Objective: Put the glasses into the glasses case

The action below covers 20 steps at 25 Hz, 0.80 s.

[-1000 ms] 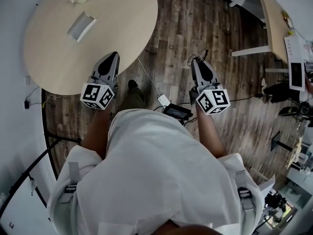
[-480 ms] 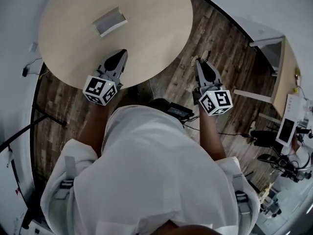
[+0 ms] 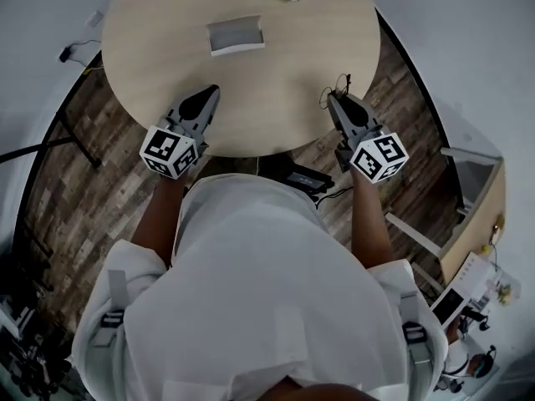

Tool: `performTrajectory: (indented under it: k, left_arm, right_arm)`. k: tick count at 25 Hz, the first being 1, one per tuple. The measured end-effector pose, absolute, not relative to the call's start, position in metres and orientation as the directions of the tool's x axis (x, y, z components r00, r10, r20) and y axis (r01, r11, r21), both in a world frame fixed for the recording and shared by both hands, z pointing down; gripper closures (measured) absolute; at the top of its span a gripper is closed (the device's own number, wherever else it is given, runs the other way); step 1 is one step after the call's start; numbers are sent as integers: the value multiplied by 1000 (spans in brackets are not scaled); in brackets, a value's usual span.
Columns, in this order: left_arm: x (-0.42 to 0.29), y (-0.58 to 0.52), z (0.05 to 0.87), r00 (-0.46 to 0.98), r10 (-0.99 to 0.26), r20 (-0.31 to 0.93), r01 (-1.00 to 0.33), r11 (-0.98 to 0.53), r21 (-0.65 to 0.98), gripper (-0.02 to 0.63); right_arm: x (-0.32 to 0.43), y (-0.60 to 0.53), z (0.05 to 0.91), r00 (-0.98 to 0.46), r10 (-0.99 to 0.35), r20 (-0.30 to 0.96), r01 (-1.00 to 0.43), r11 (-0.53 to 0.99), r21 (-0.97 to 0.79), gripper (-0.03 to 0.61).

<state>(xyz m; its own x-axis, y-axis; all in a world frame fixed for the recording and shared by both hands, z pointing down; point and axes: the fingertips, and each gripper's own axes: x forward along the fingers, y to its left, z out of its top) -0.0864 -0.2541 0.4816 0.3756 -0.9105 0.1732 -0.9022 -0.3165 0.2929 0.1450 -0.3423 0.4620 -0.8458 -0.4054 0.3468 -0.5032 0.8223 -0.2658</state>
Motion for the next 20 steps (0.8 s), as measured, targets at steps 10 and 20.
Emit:
performTrajectory:
  k: [10, 20]
  left_arm:
    - [-98, -250, 472, 58, -978, 199, -959, 1, 284, 601]
    - [-102, -207, 471, -129, -968, 216, -954, 180, 239, 601]
  right_arm:
    - [85, -410, 486, -886, 243, 396, 1, 853, -522, 525]
    - [-11, -413, 504, -520, 675, 524, 322, 723, -612, 526]
